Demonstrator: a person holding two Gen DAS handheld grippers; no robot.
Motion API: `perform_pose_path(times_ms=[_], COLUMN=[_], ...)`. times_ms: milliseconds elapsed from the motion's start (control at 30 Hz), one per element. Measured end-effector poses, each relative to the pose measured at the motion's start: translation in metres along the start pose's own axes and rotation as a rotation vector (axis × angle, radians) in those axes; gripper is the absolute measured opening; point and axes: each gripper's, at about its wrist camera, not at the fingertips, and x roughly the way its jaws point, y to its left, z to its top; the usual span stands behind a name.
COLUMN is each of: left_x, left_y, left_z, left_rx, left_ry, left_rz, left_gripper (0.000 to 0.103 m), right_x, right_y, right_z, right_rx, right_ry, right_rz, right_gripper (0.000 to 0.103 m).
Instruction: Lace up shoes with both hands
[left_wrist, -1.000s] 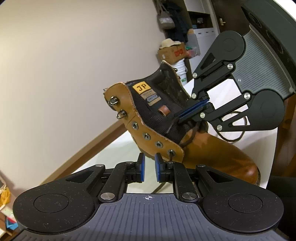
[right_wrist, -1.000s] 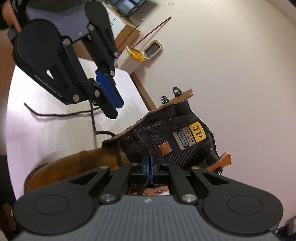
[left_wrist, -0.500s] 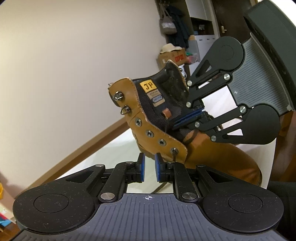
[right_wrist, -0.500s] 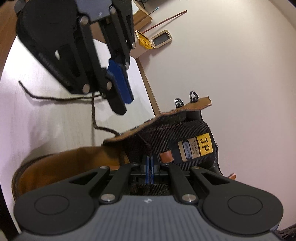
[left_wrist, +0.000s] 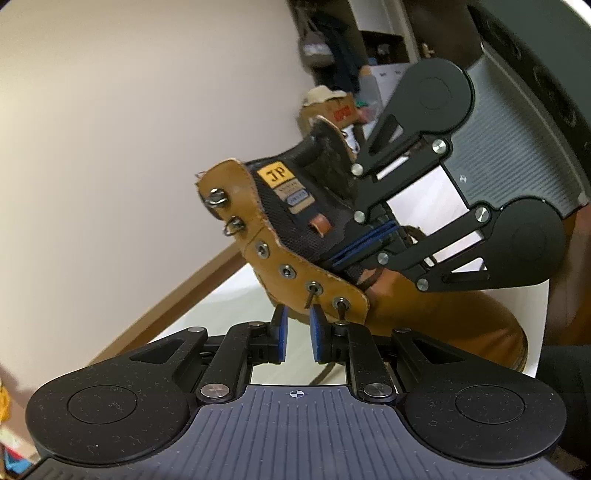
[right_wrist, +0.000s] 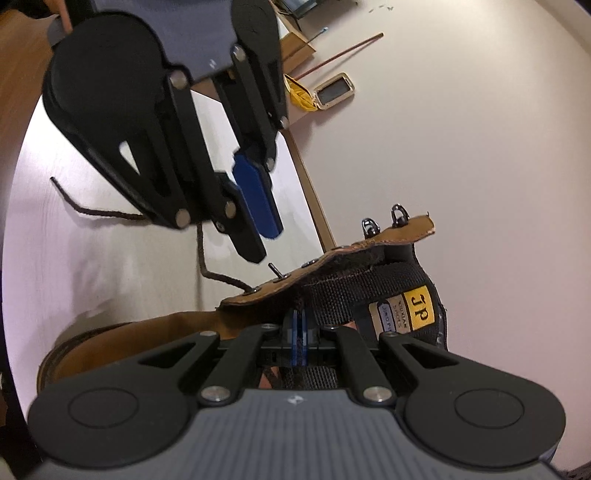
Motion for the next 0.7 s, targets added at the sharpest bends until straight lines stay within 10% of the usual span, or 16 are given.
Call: perform_pose_path(times_ms=[700], left_x=[0.006], left_y=[-0.015], left_z=[0.011], left_rx=[0.09], left_ry=[0.102], left_rz=[0.052], left_gripper=[0.002], right_x=[-0.062], right_y=[-0.01], right_z=[-0.012], right_rx=[0.121], right_ry=[-0.053], right_rz=[0.011], right_gripper=[0.011])
